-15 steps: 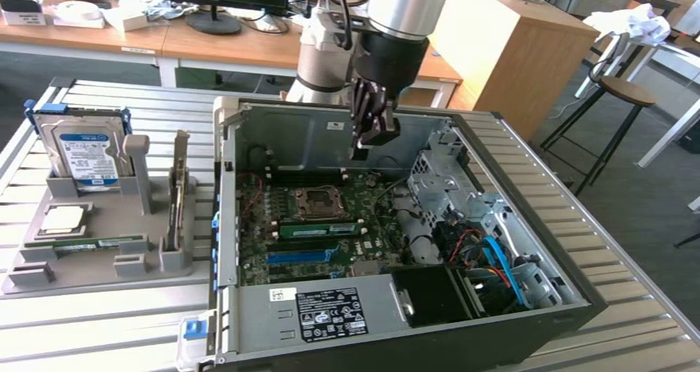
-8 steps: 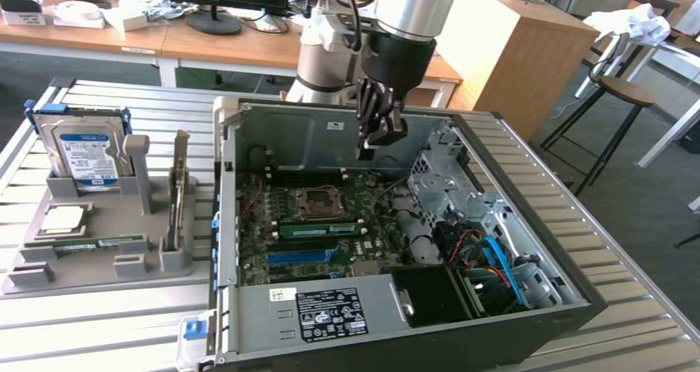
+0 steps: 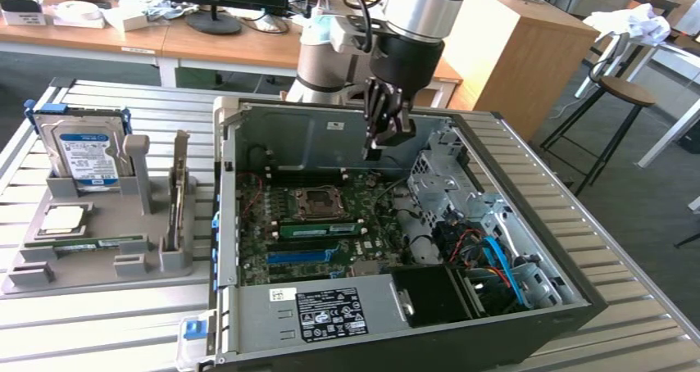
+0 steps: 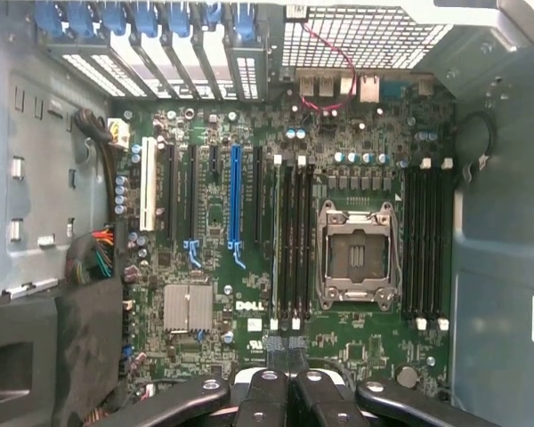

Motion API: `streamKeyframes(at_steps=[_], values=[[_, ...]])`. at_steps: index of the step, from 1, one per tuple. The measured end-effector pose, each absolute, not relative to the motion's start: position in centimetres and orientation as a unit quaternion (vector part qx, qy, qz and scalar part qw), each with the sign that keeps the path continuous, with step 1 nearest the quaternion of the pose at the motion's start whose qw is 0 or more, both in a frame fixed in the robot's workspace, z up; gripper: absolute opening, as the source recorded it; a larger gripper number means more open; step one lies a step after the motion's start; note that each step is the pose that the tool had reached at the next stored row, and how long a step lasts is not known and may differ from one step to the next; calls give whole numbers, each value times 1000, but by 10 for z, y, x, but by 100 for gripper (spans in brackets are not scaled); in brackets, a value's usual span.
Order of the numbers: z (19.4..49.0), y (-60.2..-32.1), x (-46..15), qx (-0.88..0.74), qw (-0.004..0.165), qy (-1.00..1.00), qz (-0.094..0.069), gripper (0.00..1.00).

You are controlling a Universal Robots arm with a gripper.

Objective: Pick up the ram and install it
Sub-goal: 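Press down the ram until it locks into place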

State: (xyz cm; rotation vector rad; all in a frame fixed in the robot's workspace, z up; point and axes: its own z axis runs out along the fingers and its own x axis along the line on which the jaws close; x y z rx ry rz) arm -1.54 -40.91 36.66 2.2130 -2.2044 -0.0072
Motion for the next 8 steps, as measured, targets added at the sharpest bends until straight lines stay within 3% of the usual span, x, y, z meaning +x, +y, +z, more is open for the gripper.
streamKeyframes(at_steps=[8], values=[[367,-409,-5,708,9,-706,-2,10]])
